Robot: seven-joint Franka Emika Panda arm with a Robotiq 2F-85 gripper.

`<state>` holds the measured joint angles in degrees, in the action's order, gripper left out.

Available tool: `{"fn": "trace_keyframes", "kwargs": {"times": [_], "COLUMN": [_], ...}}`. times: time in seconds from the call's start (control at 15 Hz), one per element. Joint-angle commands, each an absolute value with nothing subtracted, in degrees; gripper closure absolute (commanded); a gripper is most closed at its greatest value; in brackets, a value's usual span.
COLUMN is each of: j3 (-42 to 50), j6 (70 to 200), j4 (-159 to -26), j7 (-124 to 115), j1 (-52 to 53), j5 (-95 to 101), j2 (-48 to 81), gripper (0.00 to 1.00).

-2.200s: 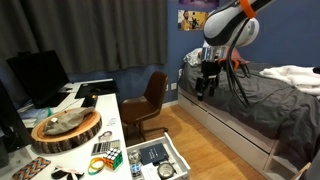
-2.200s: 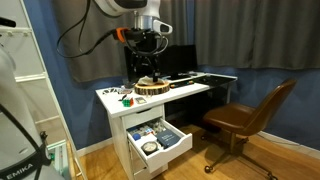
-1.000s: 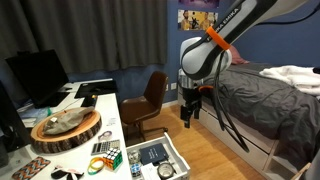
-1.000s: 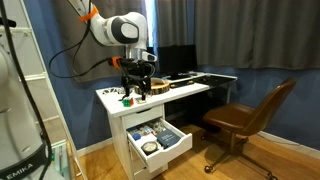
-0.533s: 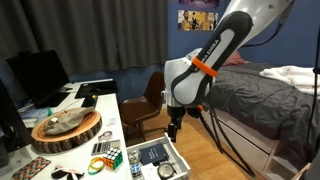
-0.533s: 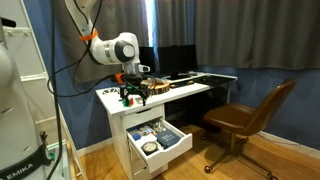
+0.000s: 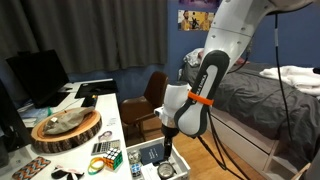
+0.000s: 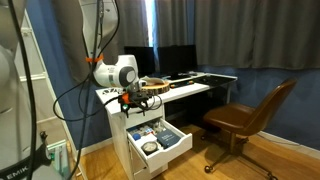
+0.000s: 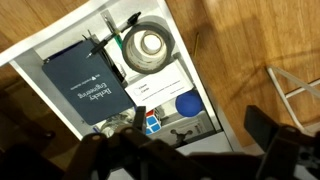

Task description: Put the black masking tape on the desk

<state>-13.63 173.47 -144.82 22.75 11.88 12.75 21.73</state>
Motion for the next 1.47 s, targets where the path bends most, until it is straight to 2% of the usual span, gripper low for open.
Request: {"fn": "trace_keyframes", "kwargs": {"times": [0.0,0.13,0.4,0.6,0.67,1.4], "j3": [-15.06,-14.99,-6.96,-8.86,-8.16,-6.71], "j6": [177.13,175.92,176.09,175.37,175.51,174.8], "j4": [-142.26,-141.01,-136.48,-132.38,-135.66,-128.51], "j7": [27.26,30.04,31.08,34.44,31.96,30.15], "j1": [8.31,6.68,10.75,7.21,8.31,9.3], "j5": [16.51,18.73,24.78,26.62,25.54,24.56], "j2": [29.63,32.54,36.99,41.91,38.16,45.65], "gripper": [0.0,0.0,0.0,0.0,0.0,0.0]}}
